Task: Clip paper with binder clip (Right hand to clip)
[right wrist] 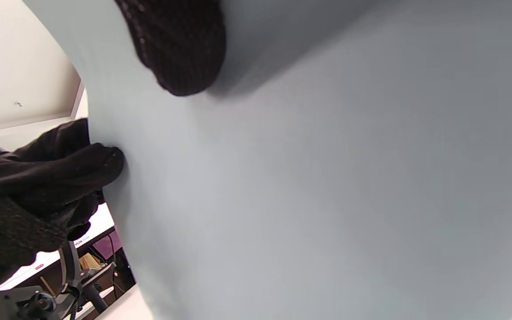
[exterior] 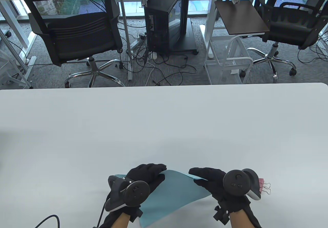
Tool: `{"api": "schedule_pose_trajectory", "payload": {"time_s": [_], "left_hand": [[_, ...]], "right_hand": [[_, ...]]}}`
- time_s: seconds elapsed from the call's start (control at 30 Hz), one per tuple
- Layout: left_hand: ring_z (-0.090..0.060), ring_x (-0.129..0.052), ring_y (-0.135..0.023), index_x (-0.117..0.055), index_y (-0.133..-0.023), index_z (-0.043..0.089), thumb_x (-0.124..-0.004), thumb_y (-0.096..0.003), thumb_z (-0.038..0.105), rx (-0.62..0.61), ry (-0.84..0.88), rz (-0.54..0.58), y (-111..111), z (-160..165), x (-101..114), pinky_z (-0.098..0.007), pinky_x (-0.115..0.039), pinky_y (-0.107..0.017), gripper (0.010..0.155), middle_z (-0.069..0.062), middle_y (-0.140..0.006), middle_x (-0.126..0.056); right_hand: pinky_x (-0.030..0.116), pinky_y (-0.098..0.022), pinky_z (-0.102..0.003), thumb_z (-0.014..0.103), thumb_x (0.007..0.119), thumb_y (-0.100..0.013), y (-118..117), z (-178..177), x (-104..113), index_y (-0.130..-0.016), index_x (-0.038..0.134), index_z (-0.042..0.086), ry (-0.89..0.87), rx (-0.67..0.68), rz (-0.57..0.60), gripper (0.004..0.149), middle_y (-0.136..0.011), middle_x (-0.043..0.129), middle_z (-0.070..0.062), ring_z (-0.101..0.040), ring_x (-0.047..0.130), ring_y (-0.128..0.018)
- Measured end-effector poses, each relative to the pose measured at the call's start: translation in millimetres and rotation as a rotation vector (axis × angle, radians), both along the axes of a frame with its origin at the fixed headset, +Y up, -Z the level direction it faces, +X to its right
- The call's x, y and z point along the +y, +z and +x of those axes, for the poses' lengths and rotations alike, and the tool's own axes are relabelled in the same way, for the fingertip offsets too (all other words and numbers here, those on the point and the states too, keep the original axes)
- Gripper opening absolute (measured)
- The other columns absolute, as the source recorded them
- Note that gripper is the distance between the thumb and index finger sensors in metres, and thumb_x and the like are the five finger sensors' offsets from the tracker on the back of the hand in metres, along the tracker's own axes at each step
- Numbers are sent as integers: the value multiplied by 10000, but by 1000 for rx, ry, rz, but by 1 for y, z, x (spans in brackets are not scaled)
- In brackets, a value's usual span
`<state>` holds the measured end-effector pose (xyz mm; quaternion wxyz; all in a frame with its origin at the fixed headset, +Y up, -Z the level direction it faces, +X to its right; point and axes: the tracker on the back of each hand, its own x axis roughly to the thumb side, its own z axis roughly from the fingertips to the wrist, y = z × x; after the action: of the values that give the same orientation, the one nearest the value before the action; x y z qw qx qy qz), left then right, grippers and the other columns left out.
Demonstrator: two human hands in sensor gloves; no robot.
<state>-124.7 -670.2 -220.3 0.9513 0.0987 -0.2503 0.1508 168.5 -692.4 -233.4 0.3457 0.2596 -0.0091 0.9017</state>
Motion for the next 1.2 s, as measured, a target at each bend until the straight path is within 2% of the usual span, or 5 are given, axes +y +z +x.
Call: {"api": "schedule_pose_trajectory", "payload": {"time_s": [0.13,0.47,0.73,1.0,1.2], "left_hand": [[-152,-996,-714,-749,-947,337,-721,-568,452,14,8,-14,-5,-5,-7,-313,-862,-605,397,117,-861,-935],[-162,-965,-737,-721,-966,332,-698,-582,452,121,10,-46,-13,-19,-18,-342,-828,-628,403,116,-875,-909],[-159,-967,-738,-723,-967,331,-699,-583,454,154,10,-62,-16,-24,-24,-341,-830,-628,404,116,-873,-911],[-160,-967,-741,-724,-967,330,-700,-583,456,152,14,-76,-17,-25,-25,-342,-830,-630,404,117,-874,-913],[-159,-966,-745,-723,-967,333,-698,-584,459,147,9,-77,-17,-24,-25,-340,-829,-633,404,120,-877,-910]], "right_hand": [[722,-573,-656,329,772,-566,2,15,11,-1049,729,36,27,-112,55,567,-979,846,-258,-483,883,-801],[659,-572,-698,337,777,-567,25,109,39,-1100,622,-100,164,-712,212,706,-1038,705,-403,-612,762,-843],[728,-473,-687,257,799,-573,25,165,-1,-1036,681,-204,296,-1104,-212,664,-936,774,-473,-620,843,-713],[777,-428,-645,258,795,-580,16,173,-36,-998,728,-201,393,-1085,-517,625,-878,832,-456,-570,904,-635],[817,-409,-594,257,786,-585,12,172,-46,-906,819,-52,417,-1052,-579,447,-835,899,-351,-493,956,-591]]}}
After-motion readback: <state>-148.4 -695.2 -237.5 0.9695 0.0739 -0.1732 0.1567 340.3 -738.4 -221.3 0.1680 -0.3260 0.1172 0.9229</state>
